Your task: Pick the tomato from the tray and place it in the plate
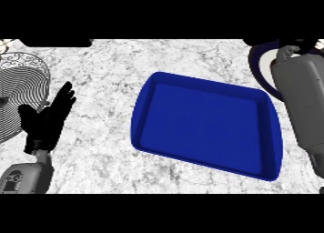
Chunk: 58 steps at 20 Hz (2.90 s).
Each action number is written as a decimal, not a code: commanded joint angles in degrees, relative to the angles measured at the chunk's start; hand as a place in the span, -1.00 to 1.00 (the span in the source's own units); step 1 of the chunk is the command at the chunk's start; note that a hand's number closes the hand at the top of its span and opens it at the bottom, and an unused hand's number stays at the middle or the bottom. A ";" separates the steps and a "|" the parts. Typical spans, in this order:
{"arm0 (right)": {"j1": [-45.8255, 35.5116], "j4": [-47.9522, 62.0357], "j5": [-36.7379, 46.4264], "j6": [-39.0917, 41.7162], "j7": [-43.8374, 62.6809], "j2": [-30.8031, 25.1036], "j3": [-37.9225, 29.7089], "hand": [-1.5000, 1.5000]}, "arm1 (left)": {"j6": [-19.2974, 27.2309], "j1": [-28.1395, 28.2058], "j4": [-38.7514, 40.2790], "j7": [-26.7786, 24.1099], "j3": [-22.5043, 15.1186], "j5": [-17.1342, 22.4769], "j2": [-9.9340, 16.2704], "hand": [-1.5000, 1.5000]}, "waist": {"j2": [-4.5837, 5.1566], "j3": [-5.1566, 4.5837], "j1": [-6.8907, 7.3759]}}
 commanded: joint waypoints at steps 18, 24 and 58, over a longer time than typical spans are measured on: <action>5.20 30.16 -10.51 -1.44 -23.41 -14.39 -15.57 1.00 | -3.60 2.04 -1.25 -1.35 1.16 0.80 0.82 0.00 | 0.60 0.09 1.49; 6.42 36.83 -18.03 8.78 -31.70 -16.30 -21.39 -1.00 | -0.30 -0.90 0.12 -0.38 -0.17 -1.61 -1.49 0.00 | 0.79 0.18 1.55; 12.03 38.97 -45.49 35.43 -54.14 -25.50 -38.13 -1.00 | -0.35 -1.69 1.57 -0.44 -0.05 -3.48 -2.48 0.00 | 0.57 0.14 0.69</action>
